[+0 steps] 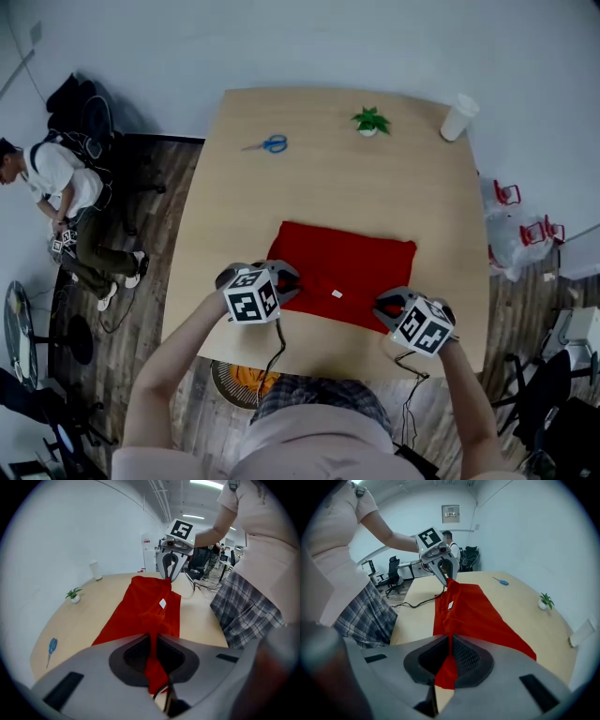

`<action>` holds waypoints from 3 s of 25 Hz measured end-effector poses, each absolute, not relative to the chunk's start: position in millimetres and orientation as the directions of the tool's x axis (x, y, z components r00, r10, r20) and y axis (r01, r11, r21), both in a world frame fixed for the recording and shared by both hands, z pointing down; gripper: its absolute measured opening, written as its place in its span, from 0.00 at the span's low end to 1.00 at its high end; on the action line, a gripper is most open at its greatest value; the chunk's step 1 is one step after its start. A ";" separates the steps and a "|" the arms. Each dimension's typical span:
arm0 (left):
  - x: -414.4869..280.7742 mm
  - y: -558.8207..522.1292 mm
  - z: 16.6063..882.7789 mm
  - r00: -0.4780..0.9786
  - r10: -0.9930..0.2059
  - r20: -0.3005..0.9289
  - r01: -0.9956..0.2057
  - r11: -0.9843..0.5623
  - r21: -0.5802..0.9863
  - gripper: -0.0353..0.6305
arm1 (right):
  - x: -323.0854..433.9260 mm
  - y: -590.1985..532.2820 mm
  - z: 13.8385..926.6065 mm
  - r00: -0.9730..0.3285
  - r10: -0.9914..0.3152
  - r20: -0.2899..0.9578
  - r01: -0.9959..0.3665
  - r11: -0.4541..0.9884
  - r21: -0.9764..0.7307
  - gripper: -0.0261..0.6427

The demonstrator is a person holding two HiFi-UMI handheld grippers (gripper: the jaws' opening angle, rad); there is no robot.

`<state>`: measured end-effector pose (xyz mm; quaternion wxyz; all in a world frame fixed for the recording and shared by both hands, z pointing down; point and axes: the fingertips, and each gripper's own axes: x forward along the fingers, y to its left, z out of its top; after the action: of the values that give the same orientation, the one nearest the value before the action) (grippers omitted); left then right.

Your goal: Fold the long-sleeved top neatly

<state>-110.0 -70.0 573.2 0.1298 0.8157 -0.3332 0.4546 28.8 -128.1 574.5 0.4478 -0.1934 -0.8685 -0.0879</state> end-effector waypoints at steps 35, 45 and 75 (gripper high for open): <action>-48.6 11.3 640.4 0.487 -0.186 0.854 -0.646 -0.734 0.209 0.35 | 54.8 -52.1 661.2 -0.355 0.390 0.850 0.442 0.871 -0.215 0.31; -65.9 -14.1 597.7 0.515 -0.423 0.745 -0.779 -0.594 0.202 0.35 | 40.5 -68.7 612.5 -0.524 0.393 0.756 0.352 0.908 -0.228 0.32; -222.2 -83.1 369.5 -0.335 -0.941 0.048 -0.942 0.336 0.001 0.06 | 105.4 -292.7 362.4 -0.736 -0.675 -0.051 -0.675 0.738 -0.015 0.05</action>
<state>-222.2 -83.1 369.5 0.0198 0.5762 -0.8169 0.0133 105.4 -292.7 362.4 -0.0266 0.3621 -0.9317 -0.0021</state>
